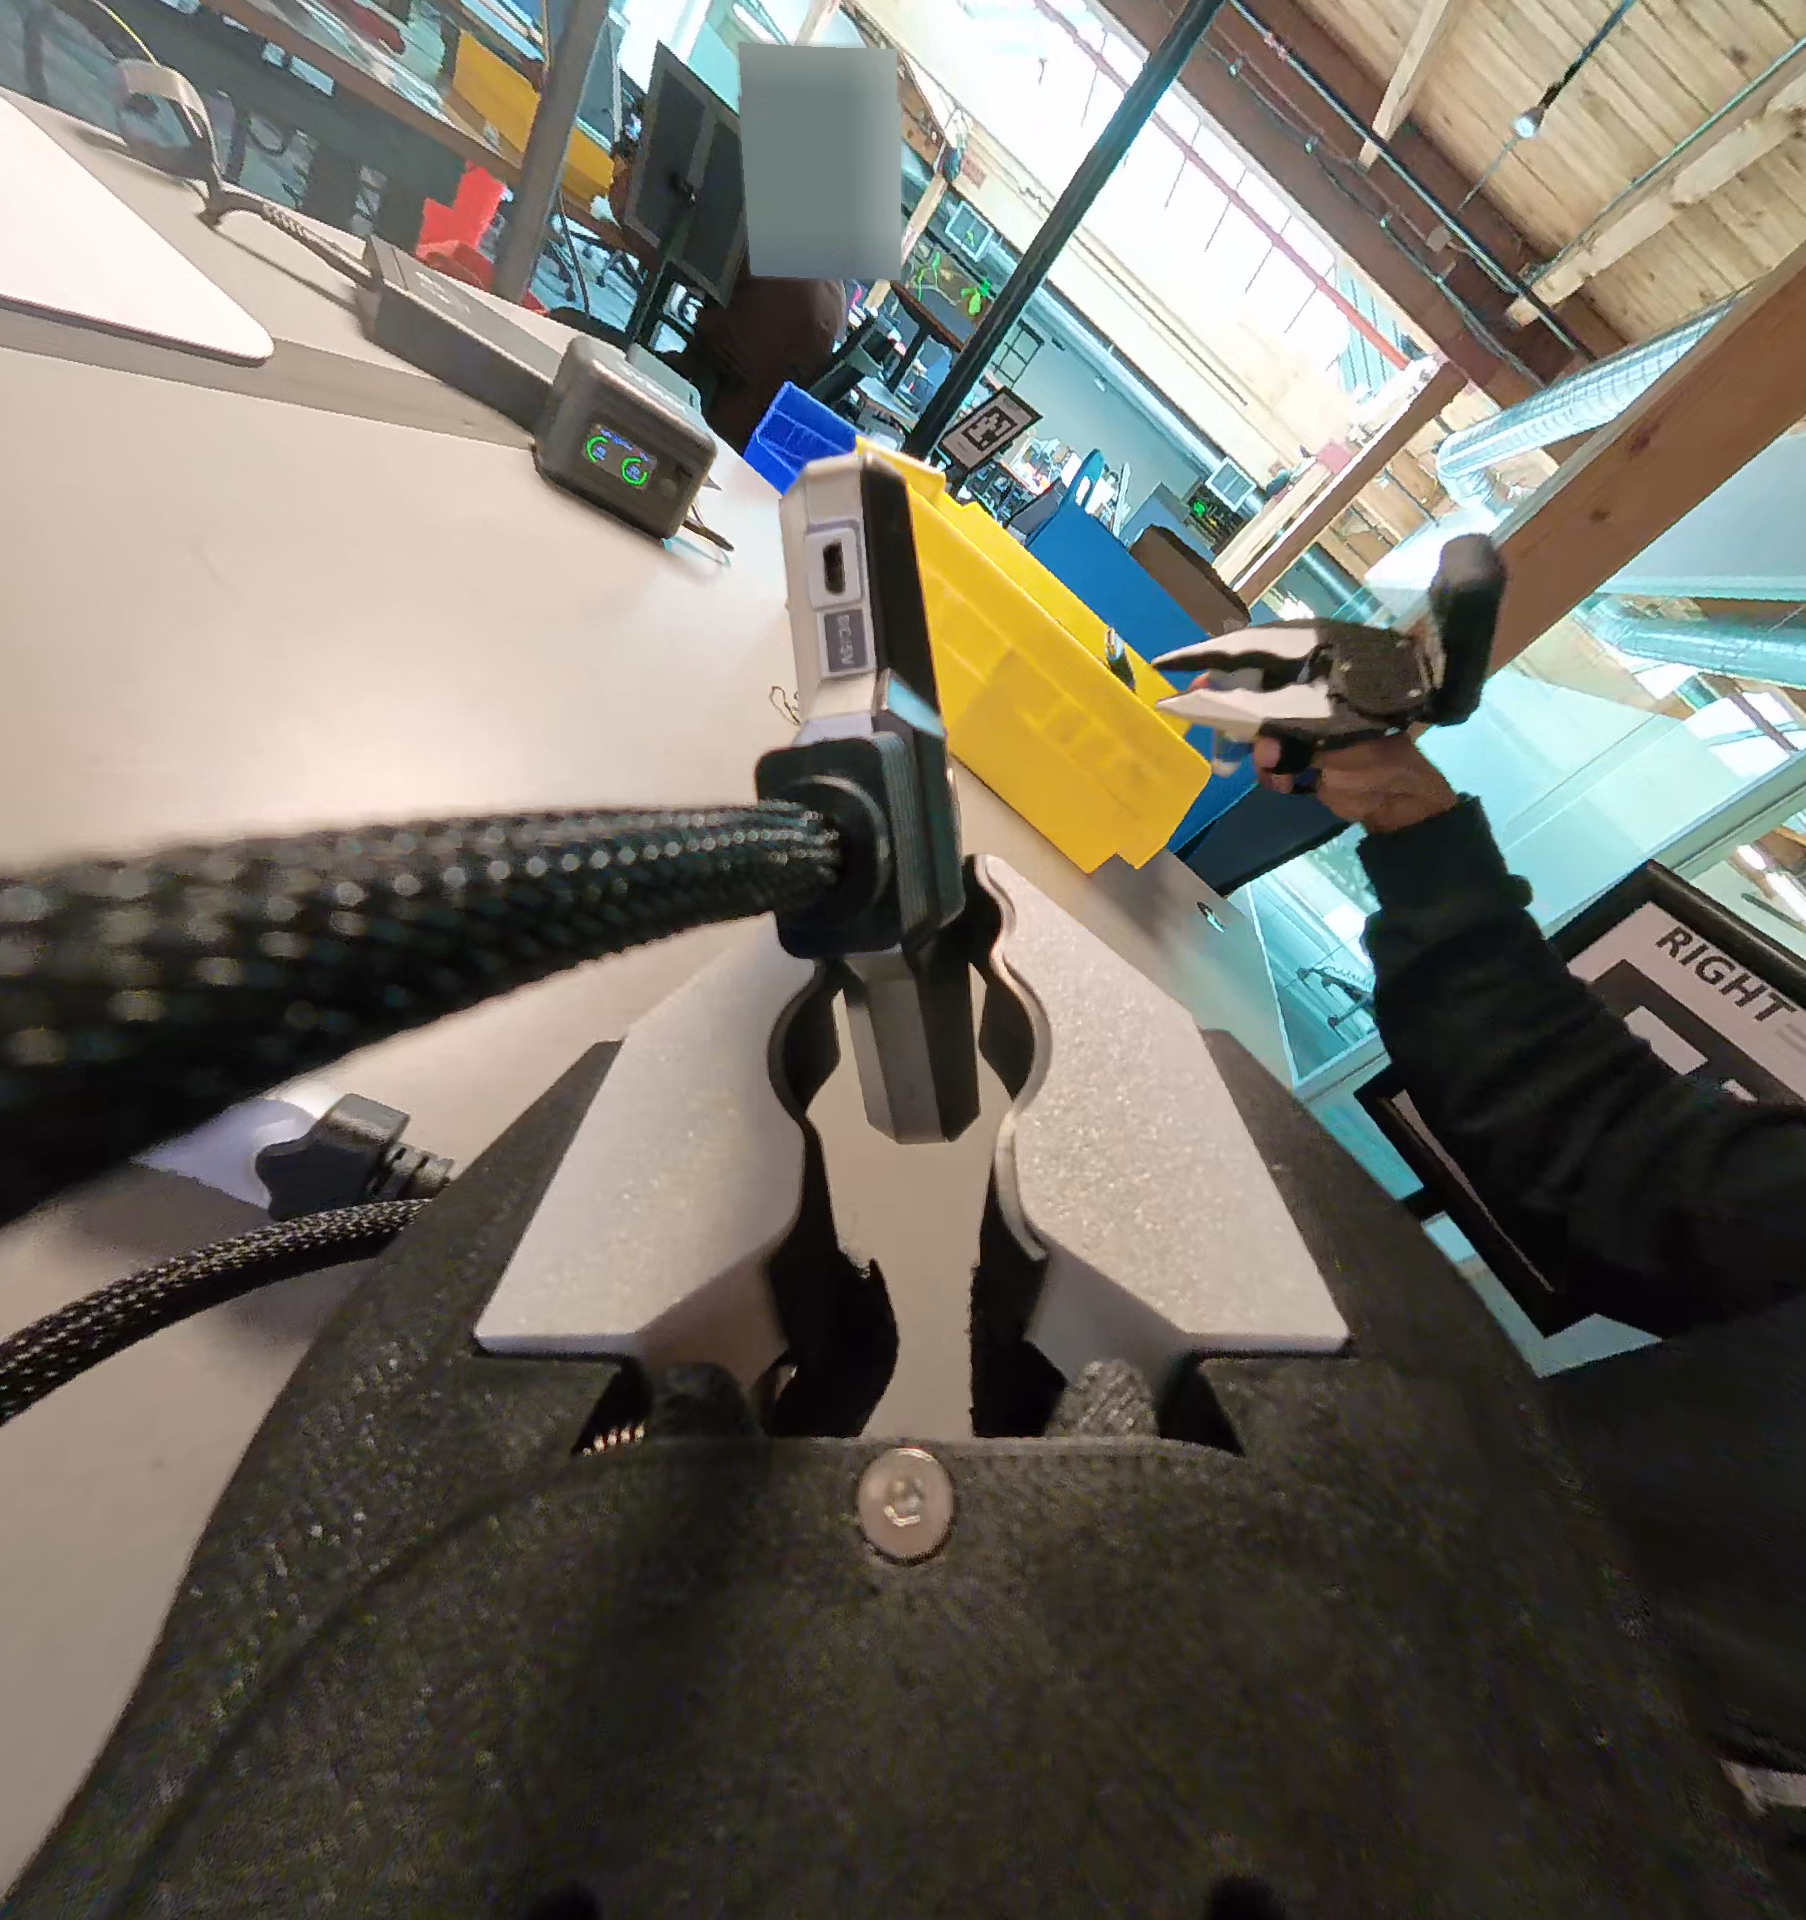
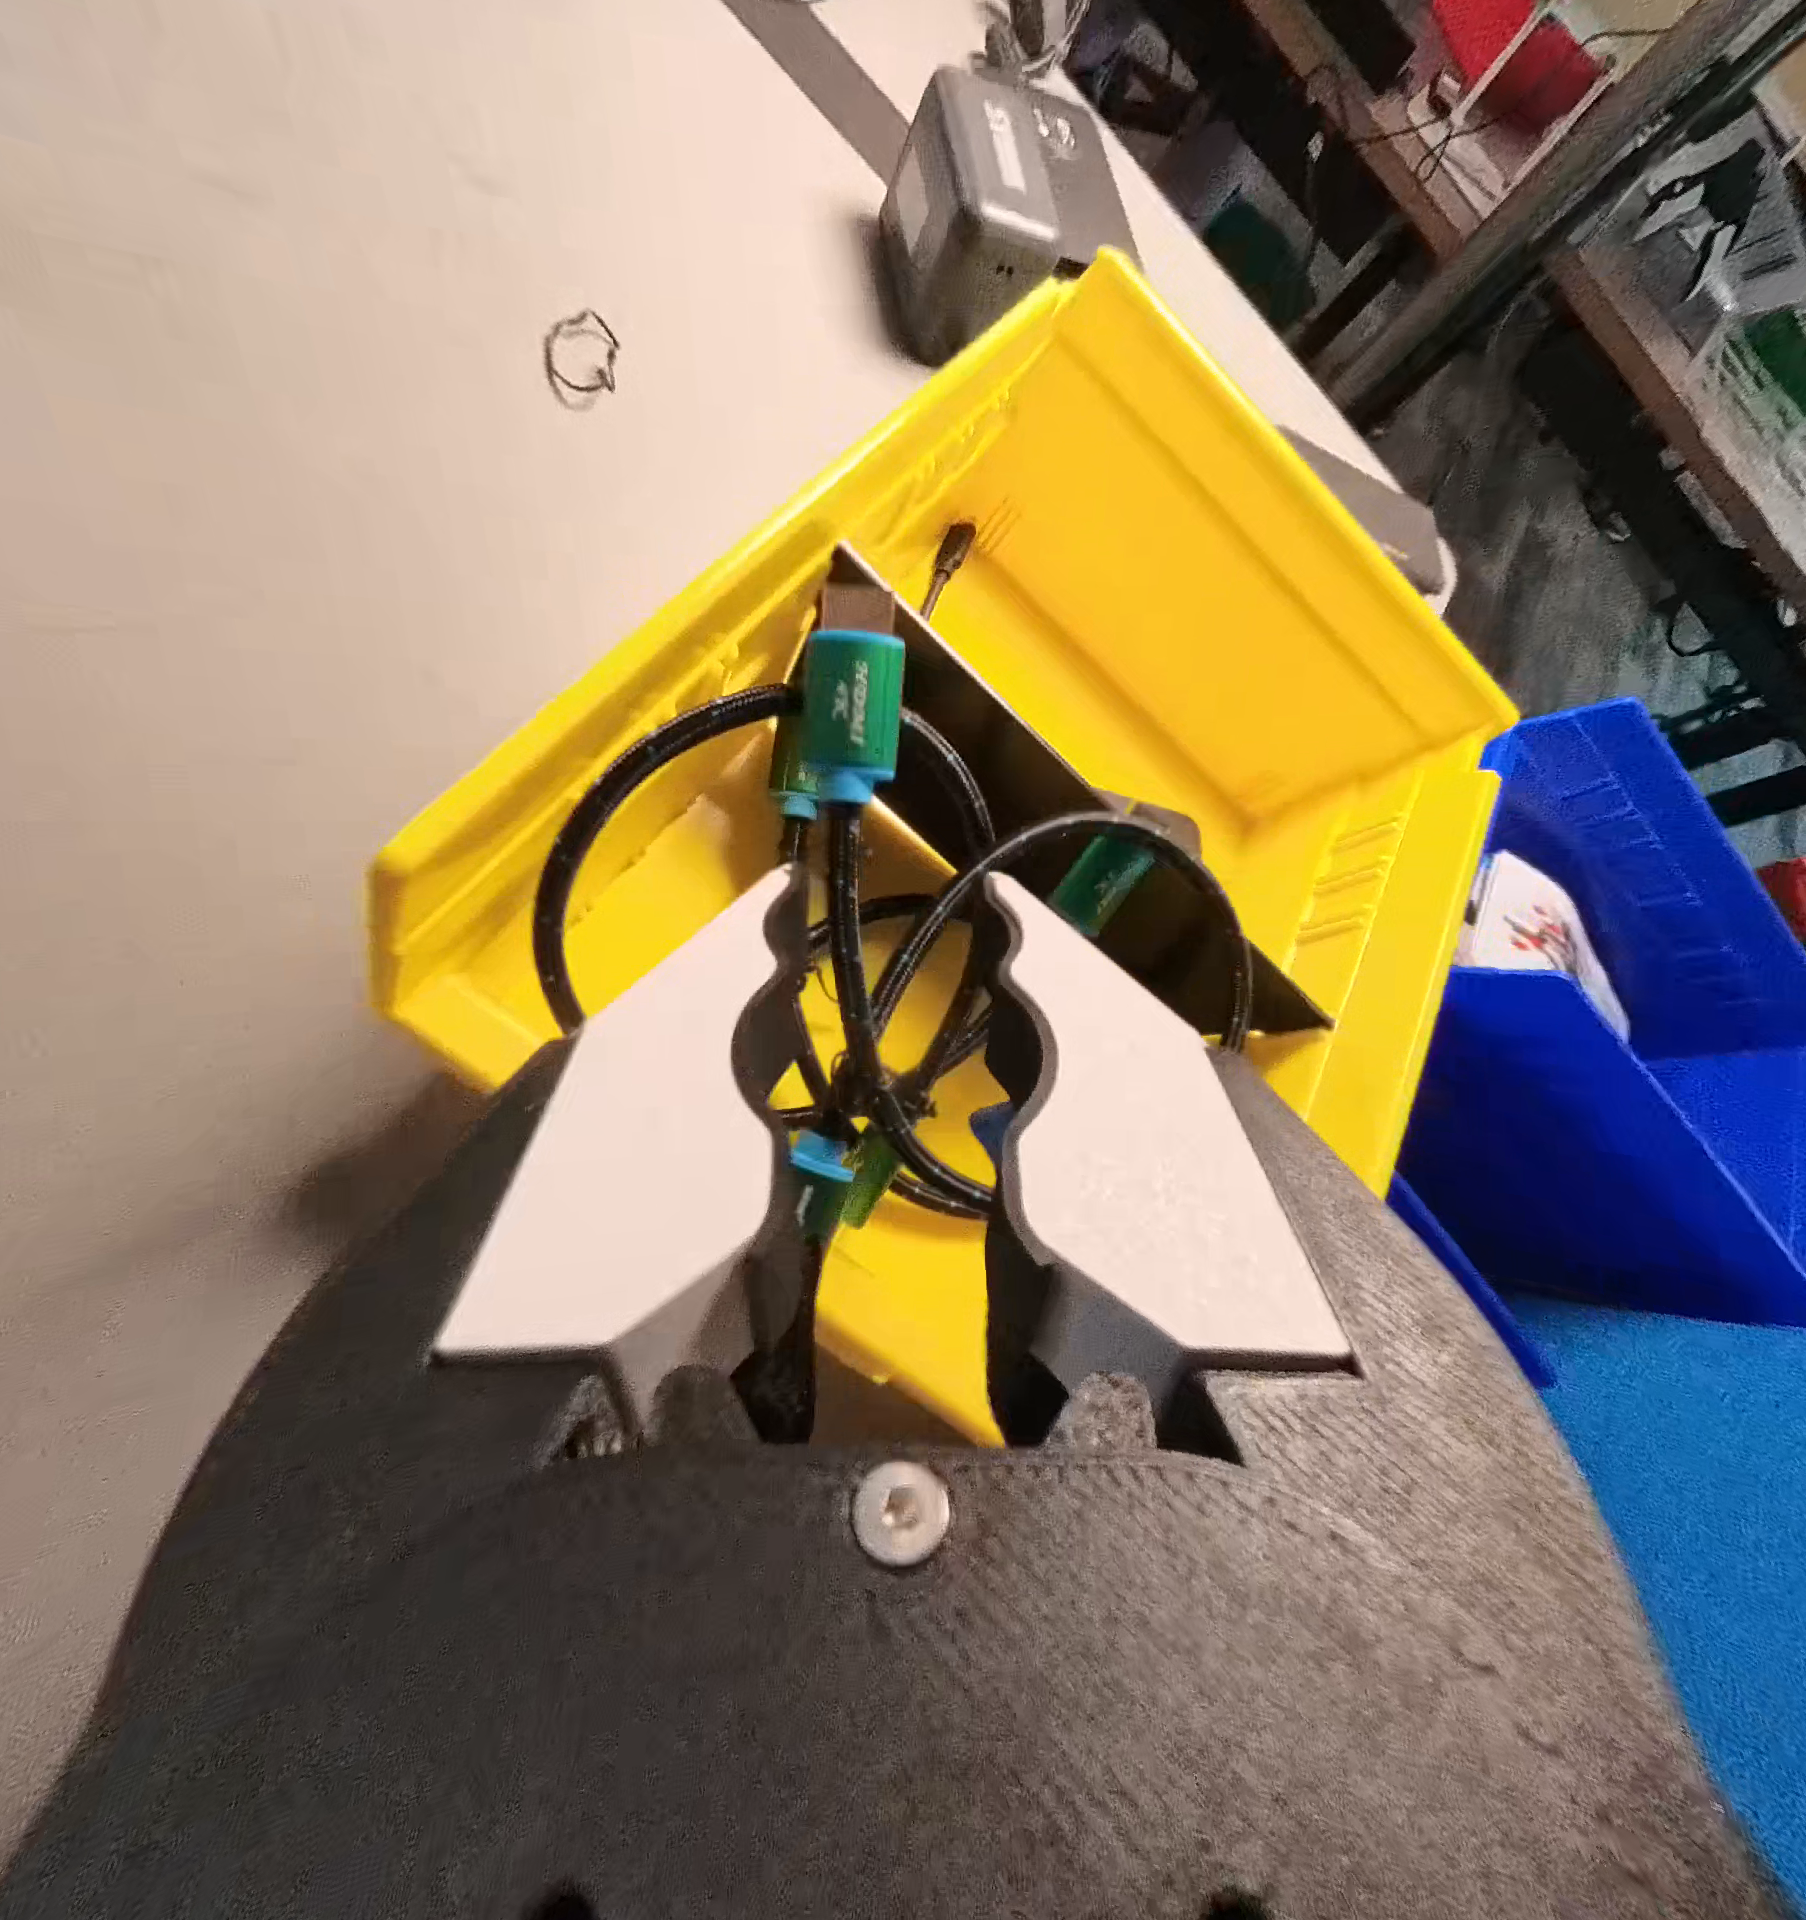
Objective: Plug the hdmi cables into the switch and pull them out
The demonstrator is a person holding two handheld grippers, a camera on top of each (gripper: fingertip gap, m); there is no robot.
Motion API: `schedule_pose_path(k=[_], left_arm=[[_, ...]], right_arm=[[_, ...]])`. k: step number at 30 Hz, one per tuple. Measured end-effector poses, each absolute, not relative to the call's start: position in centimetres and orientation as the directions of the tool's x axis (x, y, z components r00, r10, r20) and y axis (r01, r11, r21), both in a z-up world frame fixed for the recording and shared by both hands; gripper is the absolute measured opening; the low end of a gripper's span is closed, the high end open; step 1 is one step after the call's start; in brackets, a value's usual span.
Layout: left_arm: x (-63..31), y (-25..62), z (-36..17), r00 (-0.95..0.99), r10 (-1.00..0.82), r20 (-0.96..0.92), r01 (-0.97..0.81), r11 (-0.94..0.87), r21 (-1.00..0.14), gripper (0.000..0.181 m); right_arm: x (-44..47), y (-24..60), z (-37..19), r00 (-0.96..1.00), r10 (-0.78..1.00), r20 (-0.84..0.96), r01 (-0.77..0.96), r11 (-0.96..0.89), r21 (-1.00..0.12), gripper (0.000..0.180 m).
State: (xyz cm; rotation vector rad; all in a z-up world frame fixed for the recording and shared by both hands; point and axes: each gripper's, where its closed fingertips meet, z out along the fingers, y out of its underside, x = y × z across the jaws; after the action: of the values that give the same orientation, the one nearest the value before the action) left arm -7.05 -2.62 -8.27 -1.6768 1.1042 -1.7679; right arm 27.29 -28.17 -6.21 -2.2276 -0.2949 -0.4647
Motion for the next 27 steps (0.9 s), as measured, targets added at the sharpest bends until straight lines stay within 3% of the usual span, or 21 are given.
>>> schedule_pose_path(k=[3, 8, 12, 18, 22, 27], left_arm=[[-6.8, -3.2, -8.3, -0.159, -0.803, 0.574, -0.21, -0.541, -0.814, 0.023], [-6.7, -3.9, -8.5, -0.157, -0.829, 0.536, -0.225, -0.498, -0.837, 0.023], [-6.6, -3.8, -8.5, -0.151, -0.83, 0.537, -0.224, -0.501, -0.836, 0.022], [-6.7, -3.8, -8.5, -0.154, -0.83, 0.536, -0.22, -0.5, -0.838, 0.023], [-6.6, -4.3, -8.6, -0.166, -0.835, 0.524, -0.238, -0.482, -0.843, 0.022], [-6.5, -4.8, -8.7, -0.175, -0.849, 0.499, -0.253, -0.451, -0.856, 0.022]], right_arm=[[25.7, -28.6, -5.0, 0.916, 0.041, 0.398, 0.338, -0.614, -0.714, 0.034], [27.5, -29.9, -9.1, 0.864, 0.078, 0.497, 0.375, -0.759, -0.532, 0.032], [30.6, -29.4, -10.4, 0.834, 0.093, 0.543, 0.378, -0.814, -0.441, 0.011], [31.7, -28.3, -12.5, 0.83, 0.179, 0.528, 0.403, -0.847, -0.346, 0.013], [31.8, -28.3, -13.0, 0.831, 0.189, 0.524, 0.41, -0.844, -0.346, 0.015], [30.5, -29.5, -8.8, 0.807, 0.124, 0.578, 0.413, -0.818, -0.401, 0.026]])
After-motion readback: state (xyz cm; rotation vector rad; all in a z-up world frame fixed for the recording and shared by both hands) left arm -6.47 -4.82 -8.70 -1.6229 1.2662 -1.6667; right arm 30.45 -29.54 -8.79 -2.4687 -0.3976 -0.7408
